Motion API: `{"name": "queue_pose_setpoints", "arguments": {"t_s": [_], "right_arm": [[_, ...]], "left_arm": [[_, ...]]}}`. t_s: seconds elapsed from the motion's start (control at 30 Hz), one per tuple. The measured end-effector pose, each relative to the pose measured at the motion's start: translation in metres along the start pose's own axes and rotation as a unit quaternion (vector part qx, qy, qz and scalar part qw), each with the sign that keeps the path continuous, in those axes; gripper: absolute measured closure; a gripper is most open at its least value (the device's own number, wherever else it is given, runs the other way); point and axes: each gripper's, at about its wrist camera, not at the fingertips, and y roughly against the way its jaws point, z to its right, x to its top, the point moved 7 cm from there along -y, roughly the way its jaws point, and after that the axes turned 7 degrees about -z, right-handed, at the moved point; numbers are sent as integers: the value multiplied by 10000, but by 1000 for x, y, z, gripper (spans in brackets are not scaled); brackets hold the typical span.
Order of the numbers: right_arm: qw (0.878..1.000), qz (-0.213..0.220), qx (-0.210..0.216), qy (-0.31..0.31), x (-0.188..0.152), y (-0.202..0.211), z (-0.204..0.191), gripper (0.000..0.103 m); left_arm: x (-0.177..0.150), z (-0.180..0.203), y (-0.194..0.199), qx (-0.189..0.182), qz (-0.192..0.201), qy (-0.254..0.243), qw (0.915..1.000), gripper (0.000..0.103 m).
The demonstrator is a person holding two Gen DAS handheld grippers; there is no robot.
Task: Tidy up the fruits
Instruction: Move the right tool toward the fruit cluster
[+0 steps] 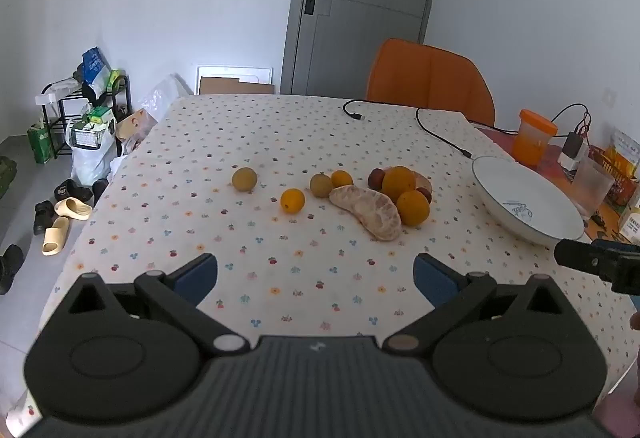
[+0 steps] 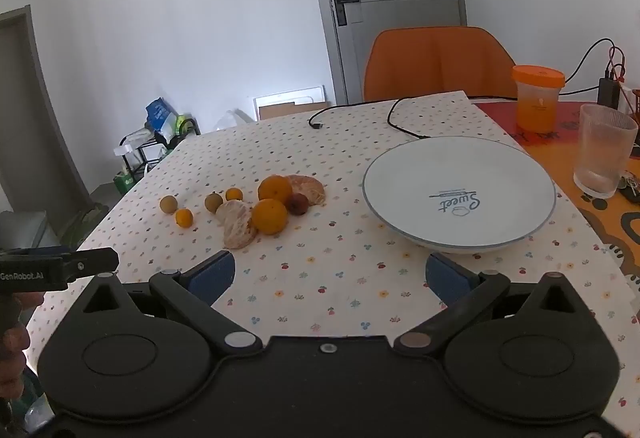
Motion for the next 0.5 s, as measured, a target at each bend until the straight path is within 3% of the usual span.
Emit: {"name": "queue_pose_setpoints", "arguments": {"t_s": [0.5], "right_arm": [[10000, -41, 28, -11, -2, 0, 2, 0]], "left_arm": [[0, 5, -2, -83, -23, 13, 10000, 0]]}}
